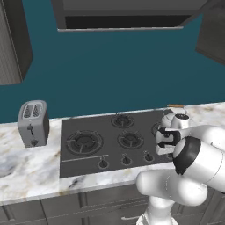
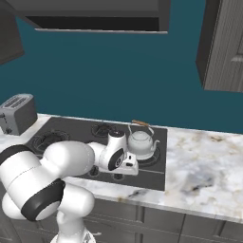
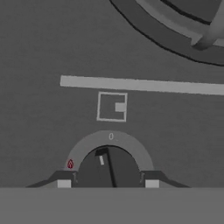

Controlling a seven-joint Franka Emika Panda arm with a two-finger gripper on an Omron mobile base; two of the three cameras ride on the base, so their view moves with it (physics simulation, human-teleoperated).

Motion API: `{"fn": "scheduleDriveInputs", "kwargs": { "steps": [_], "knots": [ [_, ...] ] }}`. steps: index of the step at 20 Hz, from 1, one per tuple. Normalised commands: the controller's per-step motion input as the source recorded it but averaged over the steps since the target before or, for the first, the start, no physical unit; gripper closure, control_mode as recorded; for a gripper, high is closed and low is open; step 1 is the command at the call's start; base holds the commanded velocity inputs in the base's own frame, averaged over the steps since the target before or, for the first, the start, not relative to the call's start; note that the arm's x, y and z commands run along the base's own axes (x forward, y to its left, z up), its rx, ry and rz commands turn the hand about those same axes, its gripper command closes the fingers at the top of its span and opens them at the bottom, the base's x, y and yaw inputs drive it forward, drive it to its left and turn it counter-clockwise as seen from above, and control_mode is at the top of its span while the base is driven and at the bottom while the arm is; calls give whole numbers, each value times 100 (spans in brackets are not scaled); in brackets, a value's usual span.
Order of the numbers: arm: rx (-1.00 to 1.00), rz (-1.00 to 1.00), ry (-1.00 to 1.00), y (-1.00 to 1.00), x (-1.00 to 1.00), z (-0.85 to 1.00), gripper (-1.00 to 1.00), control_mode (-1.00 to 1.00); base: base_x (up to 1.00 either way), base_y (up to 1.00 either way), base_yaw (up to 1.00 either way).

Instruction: The kettle is done boiling. Turn off the stove, then wait for 300 timesteps before moving the kettle to the dining table.

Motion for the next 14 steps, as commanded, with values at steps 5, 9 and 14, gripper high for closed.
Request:
{"fn": "scheduleDriveInputs", "kwargs": {
  "steps": [5, 9, 14],
  "knots": [
    [1, -31, 0, -5, -18, -4, 100, -100, 0, 0, 0],
    [1, -32, 0, -7, -23, -5, 100, -100, 0, 0, 0],
    [0, -32, 0, -6, -24, -8, 100, -100, 0, 0, 0]
  ]
}}
